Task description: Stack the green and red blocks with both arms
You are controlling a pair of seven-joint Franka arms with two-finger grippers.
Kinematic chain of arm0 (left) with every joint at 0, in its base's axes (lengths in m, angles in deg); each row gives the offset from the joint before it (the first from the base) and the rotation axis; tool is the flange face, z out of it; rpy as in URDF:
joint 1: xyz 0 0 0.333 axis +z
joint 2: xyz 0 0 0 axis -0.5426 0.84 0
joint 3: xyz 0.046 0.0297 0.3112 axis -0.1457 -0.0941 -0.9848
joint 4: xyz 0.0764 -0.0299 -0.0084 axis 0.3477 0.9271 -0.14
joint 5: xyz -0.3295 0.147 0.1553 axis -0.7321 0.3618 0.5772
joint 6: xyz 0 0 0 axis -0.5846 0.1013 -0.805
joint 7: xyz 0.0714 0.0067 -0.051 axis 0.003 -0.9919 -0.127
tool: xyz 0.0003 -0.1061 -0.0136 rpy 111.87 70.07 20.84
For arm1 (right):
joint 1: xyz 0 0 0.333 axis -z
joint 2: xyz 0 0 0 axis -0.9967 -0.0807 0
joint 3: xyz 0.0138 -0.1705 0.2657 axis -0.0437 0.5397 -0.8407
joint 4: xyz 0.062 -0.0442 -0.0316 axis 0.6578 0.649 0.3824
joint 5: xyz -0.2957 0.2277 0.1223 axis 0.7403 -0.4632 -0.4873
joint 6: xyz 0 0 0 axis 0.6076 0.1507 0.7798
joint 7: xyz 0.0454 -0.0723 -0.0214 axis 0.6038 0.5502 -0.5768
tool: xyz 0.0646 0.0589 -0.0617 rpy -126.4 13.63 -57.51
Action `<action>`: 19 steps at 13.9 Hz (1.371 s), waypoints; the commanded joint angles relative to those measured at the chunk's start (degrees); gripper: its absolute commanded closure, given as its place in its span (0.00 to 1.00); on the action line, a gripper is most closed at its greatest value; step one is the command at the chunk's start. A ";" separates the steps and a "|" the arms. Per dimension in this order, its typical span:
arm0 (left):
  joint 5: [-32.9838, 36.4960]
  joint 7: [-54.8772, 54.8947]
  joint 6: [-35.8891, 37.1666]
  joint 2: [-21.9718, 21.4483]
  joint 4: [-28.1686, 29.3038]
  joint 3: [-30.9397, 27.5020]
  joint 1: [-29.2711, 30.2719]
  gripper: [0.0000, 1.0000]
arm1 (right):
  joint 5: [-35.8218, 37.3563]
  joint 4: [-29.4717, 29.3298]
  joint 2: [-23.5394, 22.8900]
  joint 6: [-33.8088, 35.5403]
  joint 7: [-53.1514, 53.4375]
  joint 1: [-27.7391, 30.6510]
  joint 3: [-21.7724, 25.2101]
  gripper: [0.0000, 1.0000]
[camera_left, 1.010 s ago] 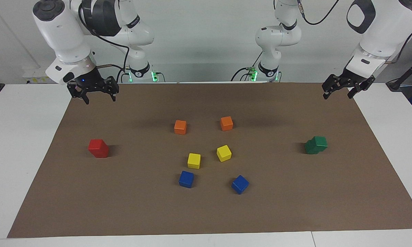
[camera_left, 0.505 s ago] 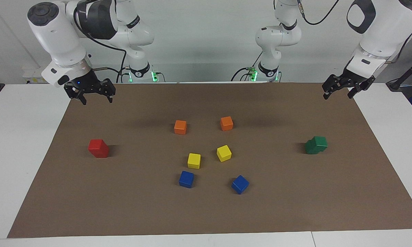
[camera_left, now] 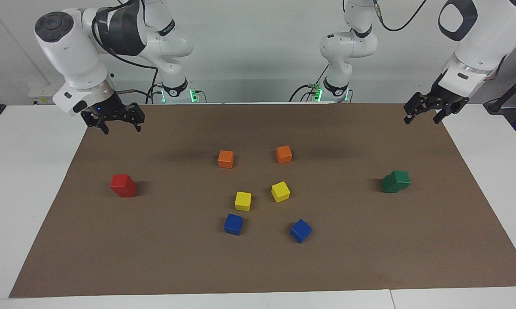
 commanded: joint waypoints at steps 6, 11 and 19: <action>-1.15 -0.02 -1.61 -0.45 0.79 -0.06 0.11 0.00 | -0.76 -1.50 1.22 0.79 0.94 0.40 -0.81 0.00; -1.06 -0.02 -1.61 -0.45 0.79 0.38 0.11 0.00 | -0.76 -1.50 1.22 0.79 0.94 0.40 -0.81 0.00; 0.08 -0.38 -2.31 -0.45 0.88 2.58 -0.33 0.00 | -0.76 -1.59 1.13 0.71 0.94 0.75 -0.81 0.00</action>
